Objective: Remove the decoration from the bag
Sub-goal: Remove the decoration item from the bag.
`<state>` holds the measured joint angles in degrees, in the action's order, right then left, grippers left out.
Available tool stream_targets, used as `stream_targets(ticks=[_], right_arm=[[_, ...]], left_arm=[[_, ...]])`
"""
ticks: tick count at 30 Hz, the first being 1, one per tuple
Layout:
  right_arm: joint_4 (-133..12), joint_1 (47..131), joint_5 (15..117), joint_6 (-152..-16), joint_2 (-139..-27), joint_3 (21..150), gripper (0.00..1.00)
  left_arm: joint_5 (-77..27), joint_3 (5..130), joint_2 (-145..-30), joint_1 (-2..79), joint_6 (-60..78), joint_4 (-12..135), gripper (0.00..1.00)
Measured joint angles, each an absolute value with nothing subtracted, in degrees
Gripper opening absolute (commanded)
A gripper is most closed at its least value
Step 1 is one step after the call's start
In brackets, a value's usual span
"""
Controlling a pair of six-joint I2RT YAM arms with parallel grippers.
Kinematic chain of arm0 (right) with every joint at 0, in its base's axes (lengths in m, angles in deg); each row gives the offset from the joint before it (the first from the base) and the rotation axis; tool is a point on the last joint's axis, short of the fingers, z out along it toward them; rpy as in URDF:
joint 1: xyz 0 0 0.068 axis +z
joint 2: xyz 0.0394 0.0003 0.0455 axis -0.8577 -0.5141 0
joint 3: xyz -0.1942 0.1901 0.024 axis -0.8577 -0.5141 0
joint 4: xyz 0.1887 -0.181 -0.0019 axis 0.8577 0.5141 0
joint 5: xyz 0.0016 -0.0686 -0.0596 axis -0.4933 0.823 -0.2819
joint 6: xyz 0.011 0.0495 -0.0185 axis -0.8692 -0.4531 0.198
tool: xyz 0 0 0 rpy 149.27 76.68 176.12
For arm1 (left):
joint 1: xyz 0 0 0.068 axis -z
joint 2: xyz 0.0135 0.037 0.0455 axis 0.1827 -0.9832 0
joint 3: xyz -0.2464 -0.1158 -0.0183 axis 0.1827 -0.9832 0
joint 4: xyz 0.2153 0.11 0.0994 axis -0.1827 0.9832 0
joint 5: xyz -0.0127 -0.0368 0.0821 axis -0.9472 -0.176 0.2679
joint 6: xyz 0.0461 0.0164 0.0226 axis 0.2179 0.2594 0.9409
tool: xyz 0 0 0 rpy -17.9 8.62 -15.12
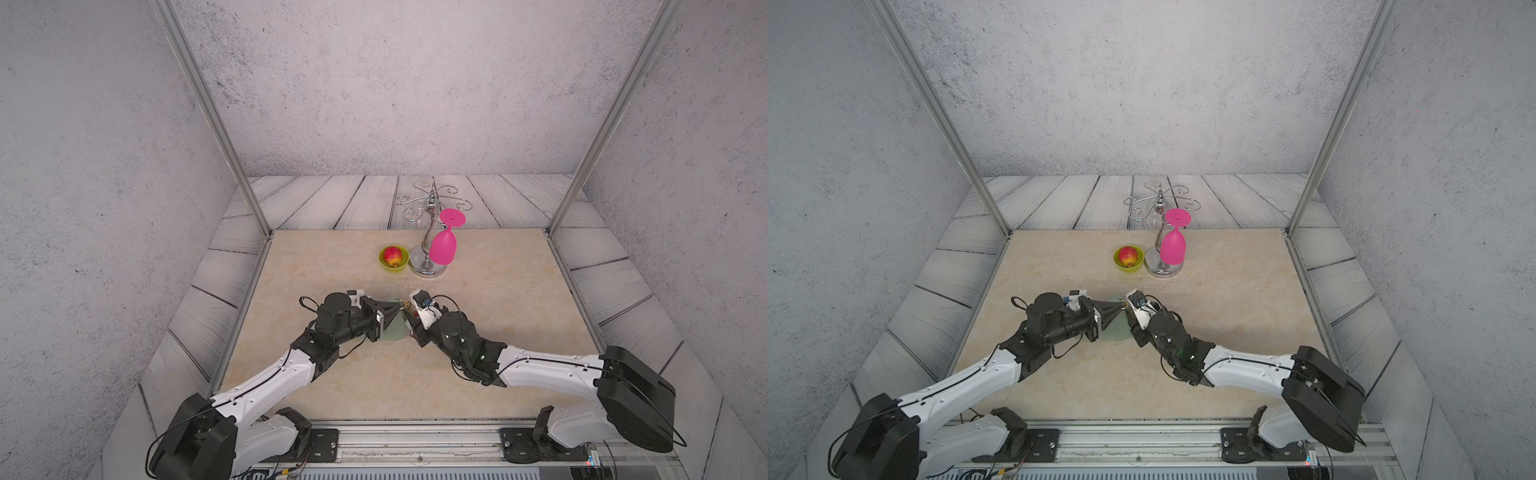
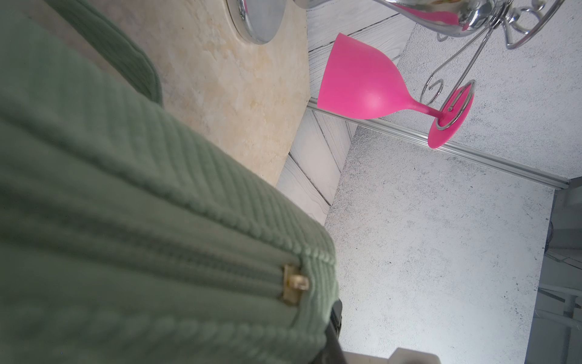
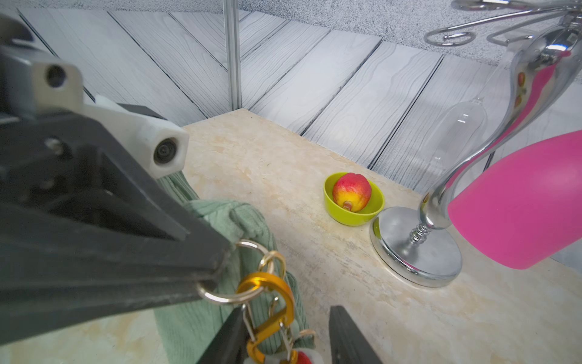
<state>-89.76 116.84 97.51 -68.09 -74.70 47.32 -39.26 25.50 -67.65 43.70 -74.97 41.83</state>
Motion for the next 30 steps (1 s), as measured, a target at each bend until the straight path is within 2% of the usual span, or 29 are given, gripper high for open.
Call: stream_targets(ticks=[10, 20, 30], right_arm=[[-89.7, 116.6, 96.7, -68.1, -74.9, 48.1, 0.39], [-89.7, 116.3, 96.2, -68.3, -74.9, 48.1, 0.42], [-89.7, 116.0, 95.8, -69.2, -74.9, 48.1, 0.38]], left_arm=[[-39.3, 25.5, -67.7, 43.7, -75.0, 42.1, 0.00], [-39.7, 25.5, -67.7, 43.7, -75.0, 42.1, 0.00], [-39.7, 25.5, -67.7, 43.7, -75.0, 42.1, 0.00]])
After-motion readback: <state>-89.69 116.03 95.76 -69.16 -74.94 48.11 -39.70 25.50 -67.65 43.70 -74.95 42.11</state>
